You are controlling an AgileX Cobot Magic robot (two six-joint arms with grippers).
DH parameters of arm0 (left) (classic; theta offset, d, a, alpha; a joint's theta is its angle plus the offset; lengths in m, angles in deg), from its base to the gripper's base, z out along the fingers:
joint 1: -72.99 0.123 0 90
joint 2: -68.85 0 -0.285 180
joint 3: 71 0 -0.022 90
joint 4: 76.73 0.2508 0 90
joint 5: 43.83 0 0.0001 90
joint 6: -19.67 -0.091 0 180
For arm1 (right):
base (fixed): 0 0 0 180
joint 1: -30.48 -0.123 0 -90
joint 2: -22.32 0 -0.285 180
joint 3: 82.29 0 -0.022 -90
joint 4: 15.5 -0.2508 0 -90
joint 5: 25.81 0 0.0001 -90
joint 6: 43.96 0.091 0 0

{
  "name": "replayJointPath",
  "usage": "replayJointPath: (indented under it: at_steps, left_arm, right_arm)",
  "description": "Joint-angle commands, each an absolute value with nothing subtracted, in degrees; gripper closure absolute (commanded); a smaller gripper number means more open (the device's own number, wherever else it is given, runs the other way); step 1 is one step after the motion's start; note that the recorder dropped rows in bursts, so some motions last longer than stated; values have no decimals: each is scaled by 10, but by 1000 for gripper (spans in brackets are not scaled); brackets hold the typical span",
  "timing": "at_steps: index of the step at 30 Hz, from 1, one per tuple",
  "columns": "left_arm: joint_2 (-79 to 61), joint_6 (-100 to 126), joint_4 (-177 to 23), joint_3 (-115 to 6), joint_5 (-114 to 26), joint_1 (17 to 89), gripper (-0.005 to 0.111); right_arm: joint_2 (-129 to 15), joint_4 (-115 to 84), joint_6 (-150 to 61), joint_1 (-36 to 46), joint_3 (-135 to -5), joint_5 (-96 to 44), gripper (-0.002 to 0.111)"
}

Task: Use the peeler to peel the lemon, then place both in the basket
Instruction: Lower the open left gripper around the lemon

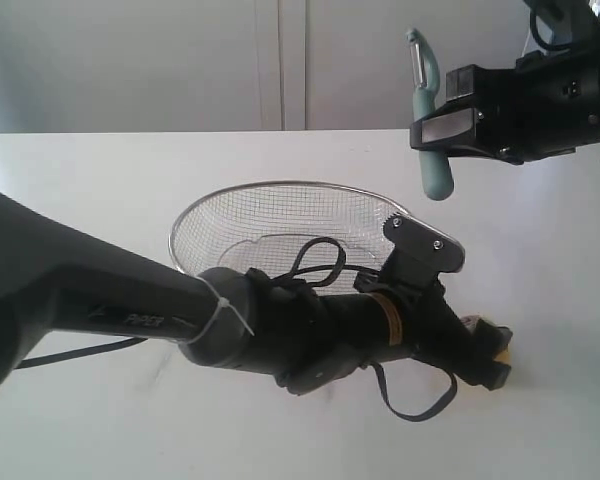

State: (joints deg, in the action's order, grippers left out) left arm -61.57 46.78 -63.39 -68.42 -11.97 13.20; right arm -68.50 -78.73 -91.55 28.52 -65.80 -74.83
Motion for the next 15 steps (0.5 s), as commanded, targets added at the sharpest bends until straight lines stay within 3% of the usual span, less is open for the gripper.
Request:
replayJointPath:
  at_steps: [1, 15]
  left_arm:
    - [-623, 469, -624, -704, -130, 129, 22]
    - [-623, 471, -610, -718, -146, 122, 22]
  right_arm:
    - [-683, -795, -916, 288, -656, -749, 108]
    - [-683, -797, -916, 288, -656, -750, 108]
